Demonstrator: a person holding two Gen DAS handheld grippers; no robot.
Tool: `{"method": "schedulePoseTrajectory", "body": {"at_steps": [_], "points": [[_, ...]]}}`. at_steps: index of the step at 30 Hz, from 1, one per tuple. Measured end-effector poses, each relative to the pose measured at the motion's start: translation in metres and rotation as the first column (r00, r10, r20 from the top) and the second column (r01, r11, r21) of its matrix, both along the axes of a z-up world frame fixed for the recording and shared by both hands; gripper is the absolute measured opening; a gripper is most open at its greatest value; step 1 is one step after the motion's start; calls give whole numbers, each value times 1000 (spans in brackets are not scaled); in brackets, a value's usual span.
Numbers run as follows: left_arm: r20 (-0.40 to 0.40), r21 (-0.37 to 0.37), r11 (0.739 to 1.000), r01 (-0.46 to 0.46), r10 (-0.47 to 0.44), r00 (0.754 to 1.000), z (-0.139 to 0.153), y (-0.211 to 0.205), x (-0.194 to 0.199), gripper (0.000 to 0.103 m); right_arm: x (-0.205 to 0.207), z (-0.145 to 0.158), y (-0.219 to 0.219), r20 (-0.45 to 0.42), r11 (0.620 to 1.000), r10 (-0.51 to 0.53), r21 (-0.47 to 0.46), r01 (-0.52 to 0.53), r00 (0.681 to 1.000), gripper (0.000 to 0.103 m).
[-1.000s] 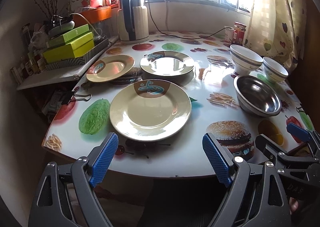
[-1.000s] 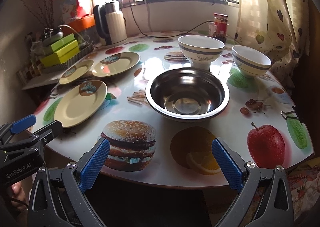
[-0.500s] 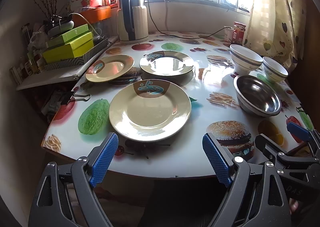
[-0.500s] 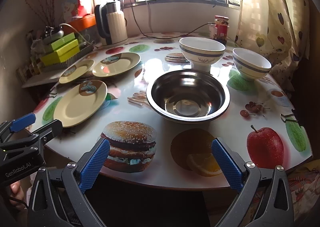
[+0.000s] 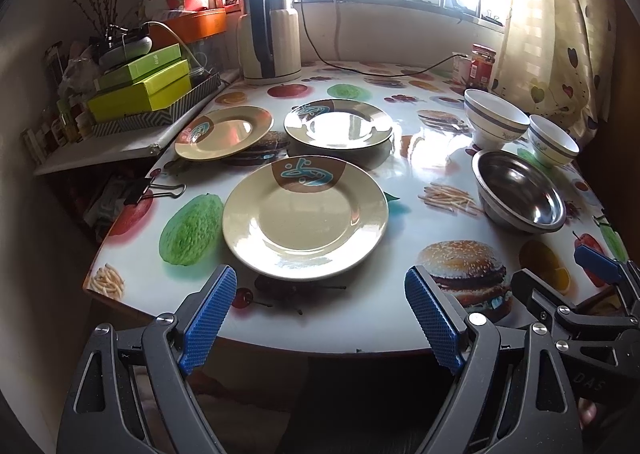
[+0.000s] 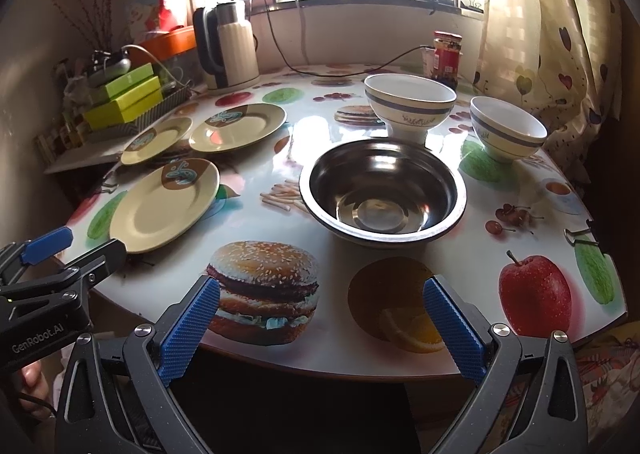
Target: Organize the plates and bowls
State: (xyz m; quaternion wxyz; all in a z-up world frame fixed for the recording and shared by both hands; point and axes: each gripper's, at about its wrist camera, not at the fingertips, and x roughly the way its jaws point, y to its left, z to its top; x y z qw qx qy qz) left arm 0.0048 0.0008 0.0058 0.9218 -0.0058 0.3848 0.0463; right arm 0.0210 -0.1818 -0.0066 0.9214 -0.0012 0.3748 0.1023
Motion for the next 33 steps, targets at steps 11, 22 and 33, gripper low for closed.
{"method": "schedulePoseTrajectory", "body": {"at_steps": [11, 22, 33], "points": [[-7, -2, 1000, -2, 2, 1000, -1, 1, 2, 87, 1, 0, 0, 1, 1000, 0, 0, 0, 1000, 103], [0, -16, 1000, -17, 17, 1000, 1, 11, 6, 87, 2, 2, 8, 16, 1000, 30, -4, -30, 999, 103], [-6, -54, 997, -54, 53, 999, 6, 41, 18, 87, 14, 17, 25, 74, 991, 127, 19, -129, 989, 103]]}}
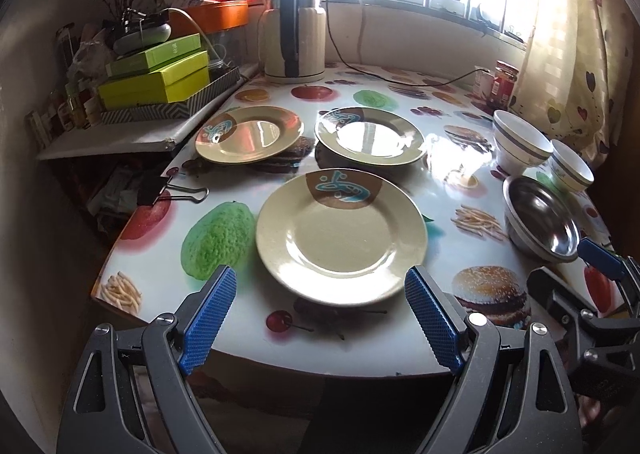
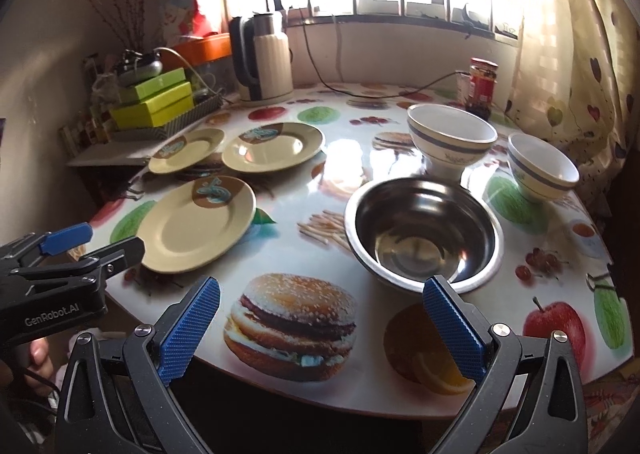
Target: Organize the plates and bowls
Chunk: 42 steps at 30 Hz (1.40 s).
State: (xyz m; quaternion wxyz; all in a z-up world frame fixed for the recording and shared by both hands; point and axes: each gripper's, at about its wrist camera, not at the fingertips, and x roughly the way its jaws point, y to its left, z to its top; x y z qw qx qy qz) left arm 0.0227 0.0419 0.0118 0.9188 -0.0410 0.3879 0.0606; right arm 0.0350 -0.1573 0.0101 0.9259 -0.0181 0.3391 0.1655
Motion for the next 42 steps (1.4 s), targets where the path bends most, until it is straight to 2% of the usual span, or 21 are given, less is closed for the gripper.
{"method": "schedulePoseTrajectory", "body": {"at_steps": [7, 11, 13, 18, 21, 24, 26, 28, 33, 35, 37, 42], "points": [[-5, -26, 999, -46, 46, 999, 3, 26, 10, 87, 18, 12, 22, 15, 997, 75, 6, -75, 997, 103], [2, -45, 997, -68, 68, 998, 10, 42, 18, 83, 35, 22, 37, 14, 993, 115, 15, -115, 993, 102], [6, -58, 996, -66, 66, 998, 14, 51, 23, 78, 43, 27, 46, 5, 989, 144, 28, -144, 990, 97], [16, -89, 992, -86, 87, 996, 23, 76, 39, 68, 65, 43, 69, 12, 973, 222, 60, -222, 975, 96], [22, -105, 989, -105, 108, 994, 29, 92, 48, 65, 83, 51, 82, 7, 966, 252, 65, -252, 968, 84], [27, -102, 988, -118, 121, 992, 33, 109, 59, 65, 106, 58, 93, -14, 954, 287, 89, -285, 958, 83], [24, -137, 983, -122, 127, 992, 33, 124, 68, 65, 121, 64, 103, -19, 940, 326, 117, -322, 945, 82], [16, -152, 978, -141, 145, 989, 33, 138, 78, 64, 134, 67, 113, -21, 935, 342, 103, -338, 940, 82], [-8, -215, 962, -168, 170, 985, 28, 168, 98, 56, 173, 65, 137, -70, 921, 386, 94, -379, 920, 82], [-20, -219, 959, -181, 181, 983, 24, 177, 107, 56, 186, 63, 145, -85, 916, 399, 87, -392, 913, 82], [-30, -217, 958, -189, 187, 982, 21, 182, 114, 55, 201, 59, 153, -103, 912, 408, 93, -400, 907, 77], [-64, -280, 944, -177, 165, 984, 5, 196, 134, 49, 240, 43, 172, -173, 903, 430, 104, -418, 886, 70]]}}
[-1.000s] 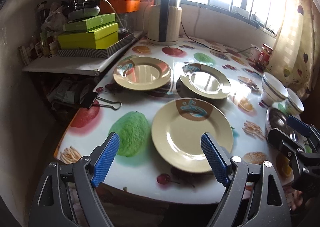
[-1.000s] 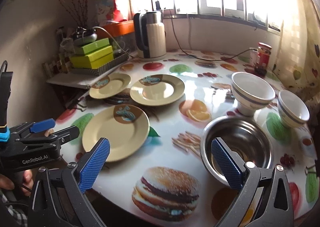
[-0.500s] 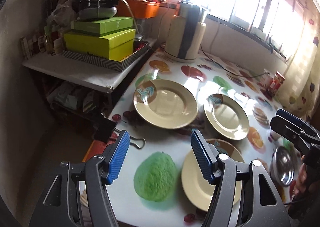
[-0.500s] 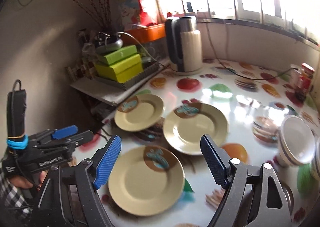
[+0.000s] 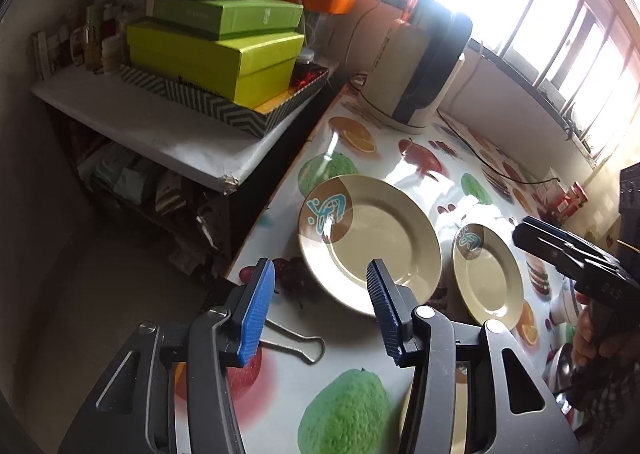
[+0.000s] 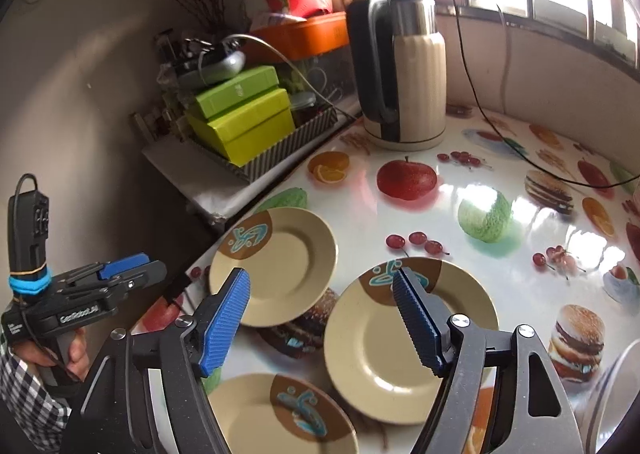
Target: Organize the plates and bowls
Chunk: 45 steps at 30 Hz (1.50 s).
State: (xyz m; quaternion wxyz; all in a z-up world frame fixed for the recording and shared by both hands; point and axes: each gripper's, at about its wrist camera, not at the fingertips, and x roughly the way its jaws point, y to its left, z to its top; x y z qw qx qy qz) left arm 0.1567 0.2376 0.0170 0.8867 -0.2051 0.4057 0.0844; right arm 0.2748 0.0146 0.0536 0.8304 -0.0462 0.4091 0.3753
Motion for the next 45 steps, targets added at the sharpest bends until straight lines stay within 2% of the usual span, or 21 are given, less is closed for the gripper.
{"method": "schedulePoseTrajectory", "body": {"at_steps": [1, 5, 8, 12, 15, 20, 24, 31, 34, 37, 41, 45], "points": [[-6, -17, 1000, -1, 1, 1000, -4, 2, 3, 49, 6, -4, 4, -12, 1000, 9, -8, -9, 1000, 66], [-26, -53, 999, -13, 11, 1000, -15, 10, 13, 41, 27, -19, 18, -69, 999, 38, -20, -39, 997, 59], [-36, -59, 998, -16, 14, 999, -21, 12, 21, 41, 36, -28, 25, -94, 999, 47, -18, -48, 994, 56], [-51, -79, 997, -21, 17, 999, -30, 15, 29, 39, 51, -42, 31, -164, 999, 48, 11, -47, 985, 43], [-59, -101, 994, -32, 27, 998, -36, 19, 33, 39, 62, -52, 35, -215, 999, 44, 32, -38, 976, 38], [-75, -135, 990, -46, 36, 997, -45, 24, 39, 37, 70, -64, 37, -263, 998, 48, 43, -38, 964, 38], [-78, -148, 988, -35, 24, 997, -49, 22, 42, 36, 76, -72, 38, -296, 998, 45, 59, -29, 954, 29], [-88, -174, 984, -36, 21, 996, -53, 22, 45, 31, 79, -82, 44, -336, 997, 60, 73, -37, 940, 27], [-82, -168, 985, -31, 17, 997, -52, 20, 46, 29, 78, -85, 45, -344, 996, 60, 82, -34, 937, 23], [-88, -179, 983, -29, 13, 996, -53, 19, 48, 22, 76, -87, 48, -349, 996, 67, 80, -42, 935, 23], [-84, -184, 982, -32, 17, 996, -53, 19, 47, 21, 76, -88, 50, -346, 996, 71, 74, -48, 936, 22], [-84, -187, 982, -38, 23, 996, -53, 20, 47, 18, 78, -89, 48, -351, 997, 58, 71, -35, 935, 15]]}}
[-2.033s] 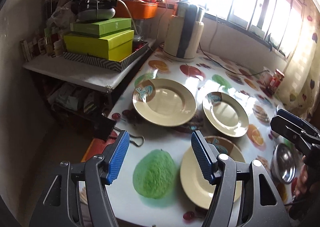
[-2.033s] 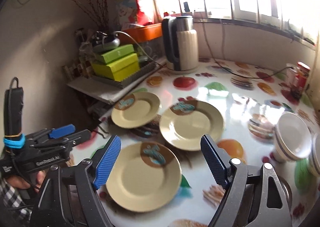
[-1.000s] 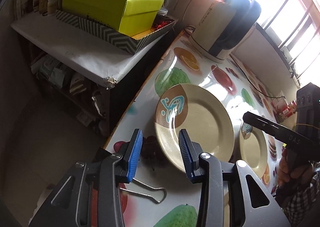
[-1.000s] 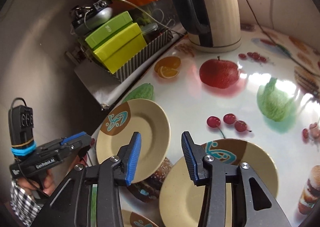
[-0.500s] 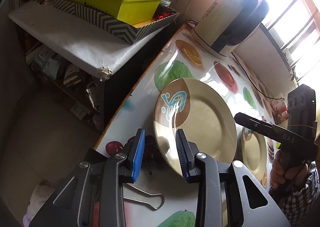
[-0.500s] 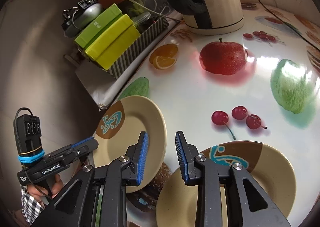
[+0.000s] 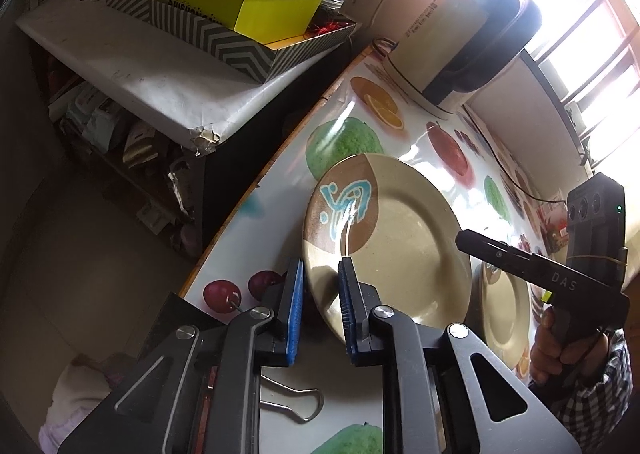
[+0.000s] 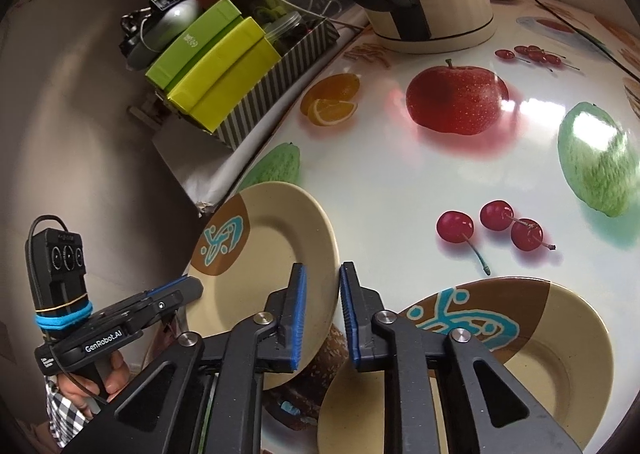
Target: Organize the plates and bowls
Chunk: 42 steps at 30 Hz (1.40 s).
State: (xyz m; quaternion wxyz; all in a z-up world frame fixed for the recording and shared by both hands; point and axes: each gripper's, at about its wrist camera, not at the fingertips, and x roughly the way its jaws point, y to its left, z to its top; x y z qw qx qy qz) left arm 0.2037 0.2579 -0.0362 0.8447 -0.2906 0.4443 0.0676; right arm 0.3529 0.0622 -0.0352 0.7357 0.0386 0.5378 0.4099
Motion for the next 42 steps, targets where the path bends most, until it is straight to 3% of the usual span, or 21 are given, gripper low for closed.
{"method": "schedulePoseTrajectory", "body": {"at_steps": [21, 42], "points": [[13, -52, 999, -12, 12, 1000, -3, 8, -1, 18, -1, -3, 2, -8, 1000, -6, -1, 6, 1000, 14], [30, -26, 999, -32, 33, 999, 9, 6, -9, 17, -5, 1, 0, -8, 1000, -21, 16, 21, 1000, 14]]}}
